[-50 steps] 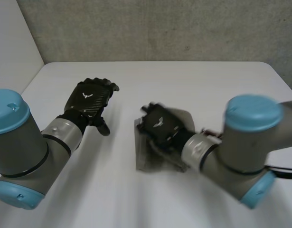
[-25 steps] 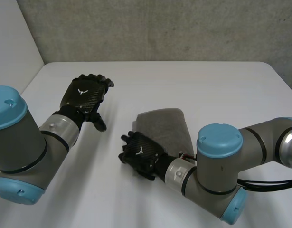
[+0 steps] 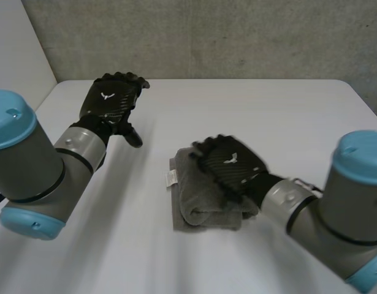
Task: Fold the towel.
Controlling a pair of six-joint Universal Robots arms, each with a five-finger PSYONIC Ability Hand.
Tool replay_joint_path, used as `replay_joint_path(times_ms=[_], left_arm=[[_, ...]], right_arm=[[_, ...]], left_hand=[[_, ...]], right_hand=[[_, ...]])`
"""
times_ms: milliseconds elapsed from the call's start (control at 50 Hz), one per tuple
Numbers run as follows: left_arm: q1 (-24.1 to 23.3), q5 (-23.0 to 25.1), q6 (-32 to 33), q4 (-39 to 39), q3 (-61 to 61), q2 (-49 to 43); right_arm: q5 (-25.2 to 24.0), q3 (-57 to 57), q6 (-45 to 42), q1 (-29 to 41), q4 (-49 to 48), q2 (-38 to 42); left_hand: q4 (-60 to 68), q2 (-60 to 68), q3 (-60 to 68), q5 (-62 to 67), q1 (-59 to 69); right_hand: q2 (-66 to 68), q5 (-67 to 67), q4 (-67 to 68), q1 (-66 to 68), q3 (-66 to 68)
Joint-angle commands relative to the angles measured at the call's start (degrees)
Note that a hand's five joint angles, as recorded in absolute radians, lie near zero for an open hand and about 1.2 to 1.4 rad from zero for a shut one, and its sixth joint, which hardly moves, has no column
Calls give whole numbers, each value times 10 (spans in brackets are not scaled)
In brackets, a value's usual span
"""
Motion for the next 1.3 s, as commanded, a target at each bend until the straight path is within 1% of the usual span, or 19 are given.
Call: replay_joint_path(times_ms=[20,60,80,120,140,180,220,240,280,380,500,540,580,680,860,940,1060,1220,1300], left_arm=[[-24,-2,-22,-5,28,-37],[-53,-2,-25,-6,45,-61],[-53,-2,-25,-6,45,-61],[-79,-7,-28,-6,66,-89],[-79,-7,-28,-6,66,-89],[-90,-10,-30,-7,76,-105],[-111,-17,-35,-12,89,-133],[-111,-17,-35,-12,89,-133],[-126,-18,-35,-13,91,-155],[-133,-22,-34,-15,90,-182],[-133,-22,-34,-16,82,-201],[-133,-26,-34,-16,79,-206],[-132,-45,-32,-17,75,-215],[-132,-64,-30,-24,75,-219],[-131,-69,-29,-24,80,-237],[-129,-69,-29,-24,82,-246],[-128,-70,-29,-25,82,-247],[-122,-81,-28,-35,79,-219],[-121,-81,-28,-50,77,-183]], right_arm=[[0,-13,91,-71,82,-28],[0,-21,111,-76,89,-25],[0,-21,111,-76,89,-25],[1,-41,159,-84,87,-8],[1,-41,160,-84,87,-8],[4,-67,201,-88,86,32],[6,-79,212,-88,86,51],[6,-79,212,-88,86,51],[13,-100,225,-88,86,89],[36,-131,232,-85,84,140],[45,-141,233,-82,80,172],[46,-141,231,-82,79,174],[48,-141,230,-81,75,177],[65,-140,226,-79,64,181],[75,-133,226,-42,42,184],[80,-133,226,-23,29,201],[92,-137,226,-15,29,207],[99,-139,225,-18,35,173],[100,-134,225,-29,37,121]], left_hand=[[-34,-36,-29,-27,-38],[-34,-36,-29,-27,-38],[-34,-36,-29,-27,-38],[-34,-36,-29,-27,-38],[-34,-36,-29,-27,-38],[-34,-36,-29,-27,-38],[-34,-36,-29,-27,-38],[-34,-36,-29,-27,-38],[-34,-36,-29,-27,-38],[-34,-36,-29,-27,-38],[-34,-36,-29,-27,-38],[-34,-36,-29,-27,-38],[-34,-36,-29,-27,-38],[-34,-36,-29,-27,-38],[-34,-36,-29,-27,-38],[-34,-36,-29,-27,-38],[-34,-36,-29,-27,-38],[-34,-36,-29,-27,-38],[-34,-36,-29,-27,-38]], right_hand=[[-42,-35,-44,-40,-24],[-42,-35,-44,-40,-24],[-42,-35,-44,-40,-24],[-42,-35,-44,-40,-24],[-42,-35,-44,-40,-24],[-42,-35,-44,-40,-24],[-42,-35,-44,-40,-24],[-42,-35,-44,-40,-24],[-42,-35,-44,-40,-24],[-42,-35,-44,-40,-24],[-42,-35,-44,-40,-24],[-42,-35,-44,-40,-24],[-42,-35,-44,-40,-24],[-42,-35,-44,-40,-24],[-42,-35,-44,-40,-24],[-42,-35,-44,-40,-24],[-42,-35,-44,-40,-24],[-42,-35,-44,-40,-24],[-42,-35,-44,-40,-24]])
